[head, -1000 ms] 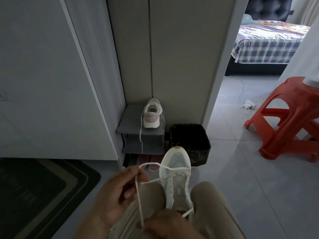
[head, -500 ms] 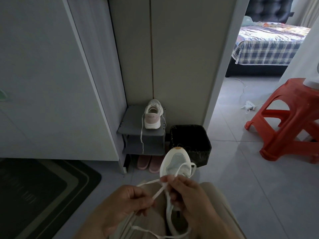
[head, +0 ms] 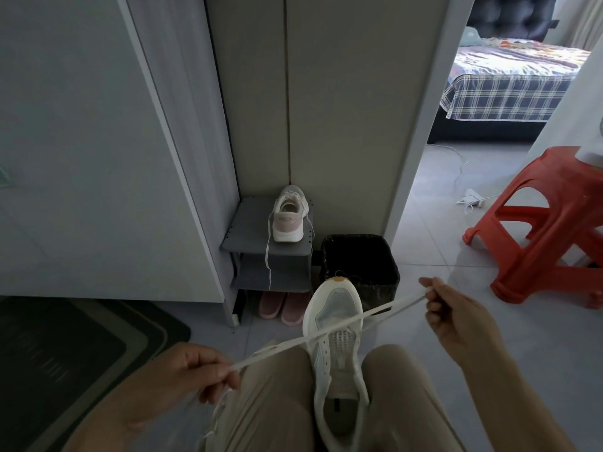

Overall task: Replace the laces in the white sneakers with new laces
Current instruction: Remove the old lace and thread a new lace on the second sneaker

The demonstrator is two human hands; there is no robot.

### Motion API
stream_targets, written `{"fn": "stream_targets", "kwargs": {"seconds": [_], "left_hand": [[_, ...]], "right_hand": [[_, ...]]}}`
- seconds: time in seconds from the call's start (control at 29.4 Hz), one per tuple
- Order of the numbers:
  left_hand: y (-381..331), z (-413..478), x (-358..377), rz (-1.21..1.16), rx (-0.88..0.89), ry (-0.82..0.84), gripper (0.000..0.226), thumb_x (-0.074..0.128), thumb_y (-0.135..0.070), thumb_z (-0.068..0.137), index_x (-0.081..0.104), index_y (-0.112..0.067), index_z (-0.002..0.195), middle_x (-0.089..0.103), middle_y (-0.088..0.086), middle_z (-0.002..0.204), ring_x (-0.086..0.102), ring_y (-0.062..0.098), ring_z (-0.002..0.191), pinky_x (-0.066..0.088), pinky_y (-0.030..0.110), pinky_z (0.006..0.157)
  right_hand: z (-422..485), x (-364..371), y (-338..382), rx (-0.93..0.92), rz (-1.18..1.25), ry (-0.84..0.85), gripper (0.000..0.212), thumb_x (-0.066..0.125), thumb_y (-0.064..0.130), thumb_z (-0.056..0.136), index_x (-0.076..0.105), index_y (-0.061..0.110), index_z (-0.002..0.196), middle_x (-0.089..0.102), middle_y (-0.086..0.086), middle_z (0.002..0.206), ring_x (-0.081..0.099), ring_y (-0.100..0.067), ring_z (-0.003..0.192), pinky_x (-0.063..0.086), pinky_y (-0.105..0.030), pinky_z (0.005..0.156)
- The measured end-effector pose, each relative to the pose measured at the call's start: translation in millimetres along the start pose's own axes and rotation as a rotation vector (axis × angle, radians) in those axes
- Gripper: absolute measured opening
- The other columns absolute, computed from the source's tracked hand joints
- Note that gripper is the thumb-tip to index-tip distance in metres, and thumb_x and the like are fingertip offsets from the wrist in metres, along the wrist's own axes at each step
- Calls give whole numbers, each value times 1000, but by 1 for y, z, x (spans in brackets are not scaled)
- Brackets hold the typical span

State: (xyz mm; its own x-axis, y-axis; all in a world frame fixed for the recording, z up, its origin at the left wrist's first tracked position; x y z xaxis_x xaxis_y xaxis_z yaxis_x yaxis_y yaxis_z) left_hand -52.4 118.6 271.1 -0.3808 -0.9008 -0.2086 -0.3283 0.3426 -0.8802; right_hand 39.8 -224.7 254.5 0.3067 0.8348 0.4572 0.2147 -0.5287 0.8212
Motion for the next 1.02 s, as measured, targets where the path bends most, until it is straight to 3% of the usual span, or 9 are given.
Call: {"fn": "stream_targets", "kwargs": {"seconds": [0.17,0.27,0.37,0.48,0.58,0.65,0.78,0.85,1.02], "left_hand": [[34,8,-8,18,-117,-154,26,50,-5,91,72,-5,77,54,1,53,47,10,54,38,20,55],[30,16,18,-43,-92,-108,23,47,-7,94,68,0,85,50,2,49,44,9,47,34,18,49],[18,24,51,-156,-55,-24,20,47,-11,93,64,0,90,55,7,51,47,14,47,37,21,49],[3,32,74,-362,-14,-40,20,55,-15,83,66,2,85,67,17,68,60,22,60,47,25,55],[-17,38,87,-500,75,-117,21,71,-20,73,74,-2,83,71,16,94,68,25,89,52,31,81],[-28,39,98,-538,84,-119,23,74,-16,74,73,-4,93,71,10,102,66,22,99,50,31,90],[-39,41,109,-436,63,-110,14,61,-10,85,71,-2,91,73,4,95,68,14,93,49,20,82],[-44,43,106,-366,83,-126,14,60,-9,86,72,-2,86,73,2,92,67,8,90,49,13,75],[-51,44,104,-356,107,-148,13,59,-8,87,71,-7,90,74,3,90,69,17,85,51,21,76]], "right_hand": [[12,-23,-37,189,55,-58,23,45,19,96,58,0,97,51,1,52,42,-3,38,36,-15,34],[4,-30,-46,196,-618,-49,32,49,27,94,63,-1,89,54,-5,60,43,-11,48,37,-23,45],[-14,-19,-22,-89,-1296,-141,34,47,36,94,60,6,84,60,-4,72,53,-17,64,40,-28,61],[-54,24,-13,-281,-1210,-56,16,53,28,91,52,23,76,57,6,68,54,-7,65,42,-23,59],[-97,81,-54,-182,-1184,457,8,61,25,86,63,33,85,63,14,69,59,3,67,46,-15,65],[-119,102,-83,-45,-1011,679,30,63,13,85,55,34,105,66,19,74,60,12,74,45,-9,70],[-104,89,-99,10,-886,504,42,64,-5,81,63,37,79,65,25,59,59,16,62,43,-7,62],[-105,89,-98,-24,-909,526,39,70,2,78,67,40,67,68,19,74,61,13,71,45,-9,68],[-109,92,-99,86,-579,543,20,71,7,74,62,7,92,61,2,56,52,-5,47,41,-17,47]]}}
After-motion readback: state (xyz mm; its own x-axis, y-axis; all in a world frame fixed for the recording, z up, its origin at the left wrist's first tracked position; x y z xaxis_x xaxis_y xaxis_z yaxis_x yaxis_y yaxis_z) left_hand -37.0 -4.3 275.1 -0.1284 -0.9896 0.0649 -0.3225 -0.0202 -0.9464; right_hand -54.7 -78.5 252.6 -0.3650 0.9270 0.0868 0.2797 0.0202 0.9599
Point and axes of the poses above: each hand's wrist, its own z-axis towards the middle knuckle, its own x-axis out of the palm, y = z × x, the point moved 9 cm from there along z, towards the middle knuckle
